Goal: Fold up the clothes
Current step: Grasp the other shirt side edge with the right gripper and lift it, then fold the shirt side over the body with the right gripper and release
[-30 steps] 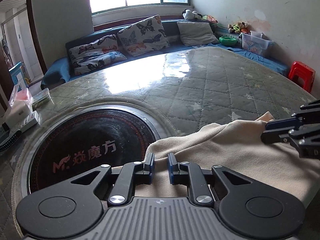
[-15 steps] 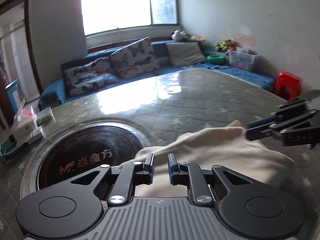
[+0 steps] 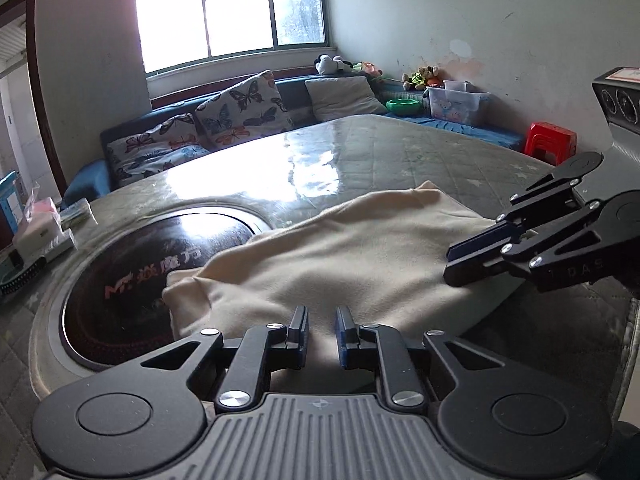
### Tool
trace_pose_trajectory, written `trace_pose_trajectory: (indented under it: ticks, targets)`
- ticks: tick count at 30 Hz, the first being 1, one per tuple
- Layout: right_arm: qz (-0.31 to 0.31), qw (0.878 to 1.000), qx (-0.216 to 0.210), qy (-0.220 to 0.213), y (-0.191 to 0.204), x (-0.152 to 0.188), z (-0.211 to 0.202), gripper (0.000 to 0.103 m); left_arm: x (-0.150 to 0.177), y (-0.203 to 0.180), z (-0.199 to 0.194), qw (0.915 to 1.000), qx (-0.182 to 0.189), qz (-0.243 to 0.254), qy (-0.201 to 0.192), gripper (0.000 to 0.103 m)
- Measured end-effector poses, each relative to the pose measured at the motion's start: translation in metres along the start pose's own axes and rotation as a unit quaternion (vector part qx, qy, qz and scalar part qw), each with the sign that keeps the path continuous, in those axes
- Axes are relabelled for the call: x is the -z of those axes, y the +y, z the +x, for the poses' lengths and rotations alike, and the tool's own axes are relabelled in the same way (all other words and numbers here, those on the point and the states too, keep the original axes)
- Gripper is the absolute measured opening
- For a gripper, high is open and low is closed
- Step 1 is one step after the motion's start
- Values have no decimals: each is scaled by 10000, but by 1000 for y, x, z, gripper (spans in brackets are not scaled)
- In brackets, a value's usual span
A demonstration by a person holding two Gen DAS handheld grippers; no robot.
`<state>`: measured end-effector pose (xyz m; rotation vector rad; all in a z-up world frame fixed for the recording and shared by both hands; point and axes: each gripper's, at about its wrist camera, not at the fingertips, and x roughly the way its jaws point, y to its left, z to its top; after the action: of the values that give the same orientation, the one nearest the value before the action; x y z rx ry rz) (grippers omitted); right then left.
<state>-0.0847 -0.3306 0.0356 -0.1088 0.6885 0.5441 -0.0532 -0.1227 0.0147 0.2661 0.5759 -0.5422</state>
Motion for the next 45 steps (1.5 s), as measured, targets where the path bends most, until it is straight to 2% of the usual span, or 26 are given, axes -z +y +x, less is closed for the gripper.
trace_pose_trajectory:
  ticks: [7, 15, 18, 21, 24, 27, 31, 35, 38, 41, 45]
  targets:
    - [73, 9999, 117, 52, -12, 10, -16, 14, -1, -18, 2, 9997, 252, -52, -3, 14]
    - [223, 9983, 516, 165, -24, 30, -49, 14, -4, -41, -5, 9971, 744, -137, -64, 16]
    - [206, 9974, 643, 263, -23, 32, -60, 14, -5, -34, -18, 9971, 717, -190, -148, 17]
    - [154, 9986, 488, 132, -17, 22, -63, 14, -1, -24, -27, 9976, 595, -308, -151, 17]
    - [11, 9998, 173, -4, -5, 9, -52, 14, 7, -15, -32, 9977, 475, -476, -60, 17]
    - [-159, 9998, -30, 76, 8, 5, -33, 14, 16, -9, -33, 9970, 407, -656, 25, 17]
    - [-280, 9994, -28, 205, 13, 4, -21, 14, 17, -5, -35, 9963, 373, -778, 25, 17]
    - [-337, 9994, -55, 92, 14, -15, -16, 14, 16, -2, -35, 9955, 366, -873, 5, 17]
    - [-376, 9991, -158, 97, 17, -26, 2, 14, 18, -1, -33, 9949, 363, -943, 57, 17]
    - [-446, 9984, -187, 287, 20, -33, 30, 14, 19, -1, -34, 9950, 369, -929, 57, 17]
    - [-447, 9984, -191, 301, 19, -42, 42, 14, 19, -1, -33, 9947, 397, -941, 73, 17]
